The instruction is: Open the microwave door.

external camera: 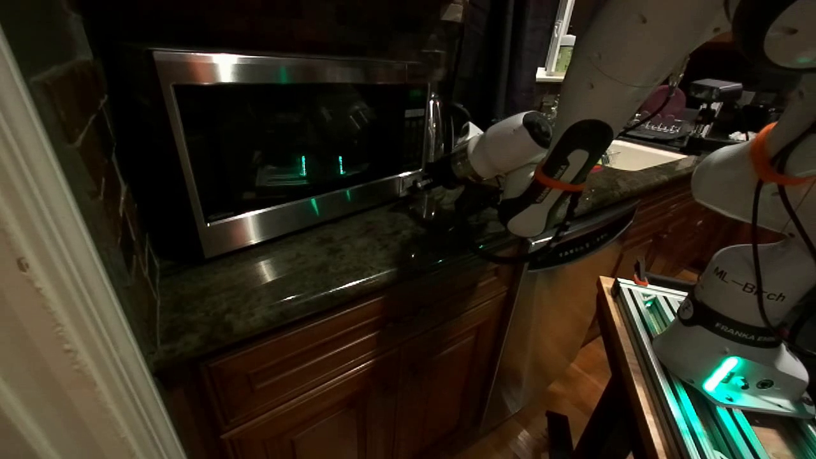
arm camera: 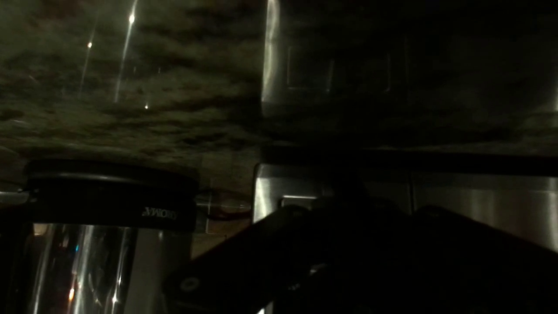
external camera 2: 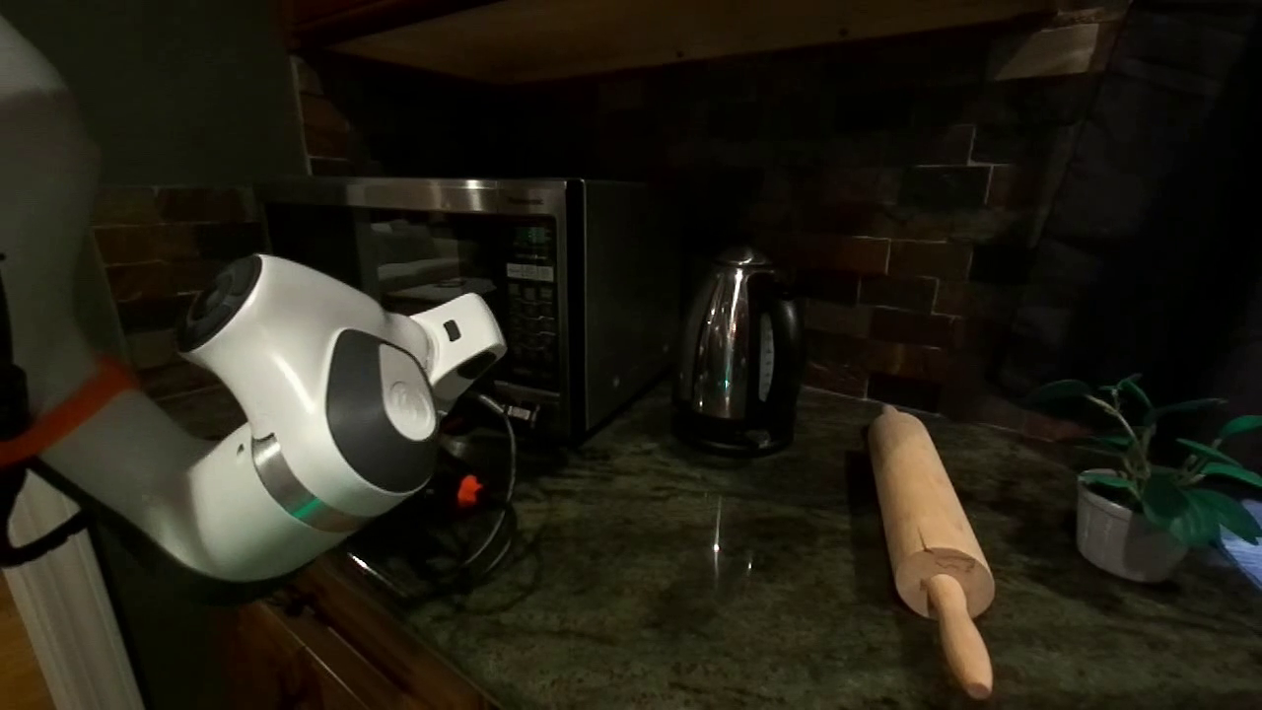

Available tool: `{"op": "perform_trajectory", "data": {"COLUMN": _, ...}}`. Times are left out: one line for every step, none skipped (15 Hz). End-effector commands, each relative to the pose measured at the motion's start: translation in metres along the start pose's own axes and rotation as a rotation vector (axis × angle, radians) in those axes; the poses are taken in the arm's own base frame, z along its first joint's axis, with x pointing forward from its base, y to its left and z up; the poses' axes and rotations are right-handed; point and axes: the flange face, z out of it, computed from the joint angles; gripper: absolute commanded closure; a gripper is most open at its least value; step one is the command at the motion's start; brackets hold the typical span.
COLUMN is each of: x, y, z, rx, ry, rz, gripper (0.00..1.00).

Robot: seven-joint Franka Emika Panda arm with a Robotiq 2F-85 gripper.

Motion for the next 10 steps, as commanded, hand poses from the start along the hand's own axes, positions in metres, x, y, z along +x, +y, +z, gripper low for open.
{"op": "perform_trajectory", "data": {"x": -0.0024, "y": 0.0002, "z": 0.0090, "rx": 0.013, "ry": 0.046, "rz": -0.019, "gripper": 1.00}}
{"op": "perform_trajectory", "data": {"x": -0.0035, "y": 0.0009, "z": 0.0087, "rx": 0.015, "ry": 0.054, "rz": -0.022, "gripper": 1.00}}
{"op": "perform_trajectory", "data": {"x": -0.0042, "y": 0.0018, "z": 0.0092, "rx": 0.019, "ry": 0.062, "rz": -0.024, "gripper": 1.00}}
{"op": "perform_trajectory", "data": {"x": -0.0044, "y": 0.0027, "z": 0.0094, "rx": 0.021, "ry": 0.072, "rz": -0.025, "gripper": 1.00}}
{"op": "perform_trajectory", "data": {"x": -0.0044, "y": 0.0034, "z": 0.0092, "rx": 0.024, "ry": 0.082, "rz": -0.025, "gripper": 1.00}}
{"op": "perform_trajectory", "data": {"x": -0.0044, "y": 0.0035, "z": 0.0087, "rx": 0.027, "ry": 0.089, "rz": -0.027, "gripper": 1.00}}
{"op": "perform_trajectory", "data": {"x": -0.0032, "y": 0.0030, "z": 0.0069, "rx": 0.031, "ry": 0.095, "rz": -0.025, "gripper": 1.00}}
{"op": "perform_trajectory", "data": {"x": -0.0025, "y": 0.0031, "z": 0.0060, "rx": 0.032, "ry": 0.099, "rz": -0.025, "gripper": 1.00}}
{"op": "perform_trajectory", "data": {"x": -0.0011, "y": 0.0026, "z": 0.0043, "rx": 0.035, "ry": 0.105, "rz": -0.024, "gripper": 1.00}}
{"op": "perform_trajectory", "data": {"x": 0.0003, "y": 0.0024, "z": 0.0028, "rx": 0.035, "ry": 0.112, "rz": -0.026, "gripper": 1.00}}
